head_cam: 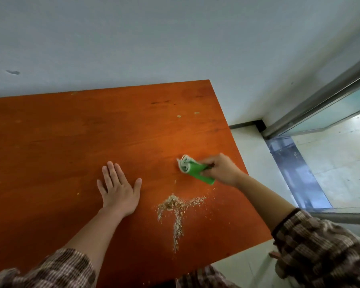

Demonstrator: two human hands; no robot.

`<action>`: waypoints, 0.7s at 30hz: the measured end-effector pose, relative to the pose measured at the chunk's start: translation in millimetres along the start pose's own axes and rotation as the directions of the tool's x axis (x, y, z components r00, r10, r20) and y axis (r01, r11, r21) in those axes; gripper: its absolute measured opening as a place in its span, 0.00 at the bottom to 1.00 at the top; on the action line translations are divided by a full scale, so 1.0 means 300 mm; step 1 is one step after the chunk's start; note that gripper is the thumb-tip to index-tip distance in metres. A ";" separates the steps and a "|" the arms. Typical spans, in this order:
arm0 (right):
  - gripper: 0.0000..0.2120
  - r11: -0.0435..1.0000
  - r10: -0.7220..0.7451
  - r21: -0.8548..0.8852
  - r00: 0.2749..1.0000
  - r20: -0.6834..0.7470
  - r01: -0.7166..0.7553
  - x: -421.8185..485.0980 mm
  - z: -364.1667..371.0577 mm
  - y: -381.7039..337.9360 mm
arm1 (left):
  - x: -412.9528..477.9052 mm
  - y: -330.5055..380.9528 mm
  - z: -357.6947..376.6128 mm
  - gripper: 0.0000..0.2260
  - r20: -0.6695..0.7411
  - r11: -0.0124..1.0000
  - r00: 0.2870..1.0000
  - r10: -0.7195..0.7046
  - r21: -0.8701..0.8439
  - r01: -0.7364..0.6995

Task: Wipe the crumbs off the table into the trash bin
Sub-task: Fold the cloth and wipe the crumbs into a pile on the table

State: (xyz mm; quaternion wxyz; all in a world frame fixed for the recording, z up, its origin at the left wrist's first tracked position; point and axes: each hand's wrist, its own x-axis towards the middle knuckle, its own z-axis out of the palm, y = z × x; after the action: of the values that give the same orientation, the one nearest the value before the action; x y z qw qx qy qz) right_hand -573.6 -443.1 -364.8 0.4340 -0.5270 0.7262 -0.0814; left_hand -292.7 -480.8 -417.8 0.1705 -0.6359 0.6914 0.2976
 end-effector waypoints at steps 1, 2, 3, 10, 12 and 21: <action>0.16 0.999 0.016 0.043 0.997 -0.072 -0.013 0.009 -0.038 0.019 | 0.003 0.013 -0.001 0.38 0.005 1.000 1.000 -0.015 -0.014 0.015; 0.16 0.997 0.042 0.074 0.988 -0.151 -0.031 0.022 -0.079 0.040 | 0.007 0.023 -0.001 0.38 0.012 0.999 0.999 -0.029 -0.023 0.030; 0.17 0.994 0.078 0.096 0.970 -0.230 -0.057 0.038 -0.116 0.069 | 0.012 0.030 0.000 0.39 0.020 0.999 0.999 -0.042 -0.024 0.042; 0.10 0.963 0.244 0.021 0.838 -0.488 -0.268 0.113 -0.282 0.210 | 0.019 0.022 0.009 0.39 0.042 0.999 0.998 -0.040 -0.026 0.041; 0.11 0.953 0.240 -0.066 0.871 -0.429 -0.296 0.130 -0.275 0.238 | 0.019 0.021 0.011 0.39 0.046 0.999 0.998 -0.033 -0.028 0.034; 0.16 0.917 0.251 -0.256 0.941 -0.225 -0.306 0.048 -0.196 0.249 | 0.012 0.024 -0.007 0.41 0.080 0.999 0.996 -0.035 -0.005 0.035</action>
State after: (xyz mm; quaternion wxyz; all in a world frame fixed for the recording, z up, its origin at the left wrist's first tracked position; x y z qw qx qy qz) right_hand -668.6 -442.8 -379.7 0.2896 -0.4652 0.8356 0.0385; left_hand -299.9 -484.7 -417.1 0.2013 -0.6360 0.6718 0.3221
